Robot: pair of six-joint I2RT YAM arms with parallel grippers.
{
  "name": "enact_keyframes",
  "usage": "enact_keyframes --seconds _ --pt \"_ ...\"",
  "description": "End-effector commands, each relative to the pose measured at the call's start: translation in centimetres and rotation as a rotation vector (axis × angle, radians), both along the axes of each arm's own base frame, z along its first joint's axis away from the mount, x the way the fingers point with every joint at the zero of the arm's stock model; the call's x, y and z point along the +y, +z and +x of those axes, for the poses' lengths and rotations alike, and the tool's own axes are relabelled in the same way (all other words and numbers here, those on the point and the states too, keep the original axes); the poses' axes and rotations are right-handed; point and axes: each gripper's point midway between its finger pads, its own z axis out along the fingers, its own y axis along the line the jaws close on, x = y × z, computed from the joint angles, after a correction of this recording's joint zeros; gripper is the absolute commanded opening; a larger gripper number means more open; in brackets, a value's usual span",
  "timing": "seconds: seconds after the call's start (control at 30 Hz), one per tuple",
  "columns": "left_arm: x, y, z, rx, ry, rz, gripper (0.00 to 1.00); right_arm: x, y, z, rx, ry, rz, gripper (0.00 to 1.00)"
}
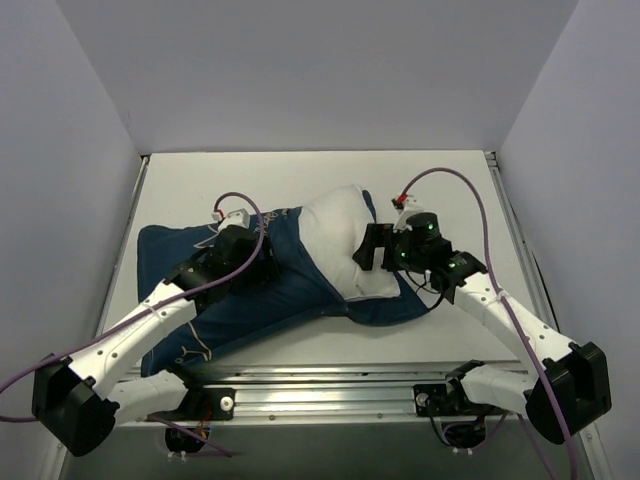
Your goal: Remove the pillowcase from the pillow
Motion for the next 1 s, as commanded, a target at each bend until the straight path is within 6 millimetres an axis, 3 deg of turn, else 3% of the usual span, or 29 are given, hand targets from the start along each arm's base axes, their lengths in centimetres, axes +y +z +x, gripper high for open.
enact_keyframes --seconds 0.0,0.03,0.07,0.1,0.2,0.37,0.47,0.5,0.53,0.57,0.67,0.7,0.77,0.83,0.87,0.97 --pt "-1.9 -0.4 4.0 -0.043 -0.079 0.035 0.89 3.4 -2.2 -2.8 0.049 0.146 0.020 0.96" --pt "-2.6 0.1 5.2 -0.071 -0.099 0.039 0.89 4.3 -2.3 -3.2 0.043 0.169 0.031 0.95" --pt "-3.5 1.8 6.8 -0.115 -0.114 0.029 0.89 5.1 -2.2 -3.6 0.036 0.188 0.047 0.93" --pt "-4.2 0.9 8.0 -0.112 -0.154 0.067 0.89 6.4 -2.3 -4.7 0.051 0.218 0.067 0.92" --pt "-6.5 2.8 11.7 -0.184 -0.197 0.056 0.89 7.8 -2.1 -5.7 0.047 0.244 0.110 0.86" --pt "-9.0 6.0 13.7 -0.254 -0.228 -0.042 0.89 7.7 -2.1 -5.6 0.031 0.174 0.091 0.86" --pt "-8.6 7.3 12.6 -0.281 -0.227 -0.075 0.89 6.8 -2.0 -4.5 0.014 0.113 0.041 0.87" --pt "-8.0 8.7 11.8 -0.312 -0.225 -0.088 0.89 6.7 -2.2 -4.2 0.019 0.101 0.023 0.88" --pt "-7.4 7.8 10.9 -0.296 -0.225 -0.078 0.89 6.6 -1.8 -3.7 0.013 0.083 0.010 0.90" --pt "-6.6 9.5 9.8 -0.332 -0.224 -0.092 0.90 6.6 -1.8 -3.5 0.015 0.079 0.000 0.91" --pt "-4.8 7.9 6.9 -0.303 -0.227 -0.068 0.90 6.6 -2.0 -3.1 0.033 0.061 -0.049 0.98" --pt "-4.1 9.0 5.6 -0.331 -0.230 -0.083 0.90 6.6 -2.1 -3.0 0.040 0.054 -0.065 1.00" --pt "-3.4 7.1 3.2 -0.286 -0.243 -0.093 0.91 6.1 -1.7 -2.8 0.044 0.022 -0.108 1.00" --pt "-4.0 5.2 1.3 -0.224 -0.279 -0.124 0.90 5.8 -1.7 -3.1 0.053 -0.004 -0.151 1.00" --pt "-4.1 3.1 0.3 -0.177 -0.297 -0.129 0.89 6.1 -1.1 -3.1 0.045 -0.003 -0.150 1.00" --pt "-7.0 1.5 -2.3 -0.148 -0.379 -0.185 0.89 6.5 -1.0 -3.7 0.054 -0.004 -0.160 1.00"
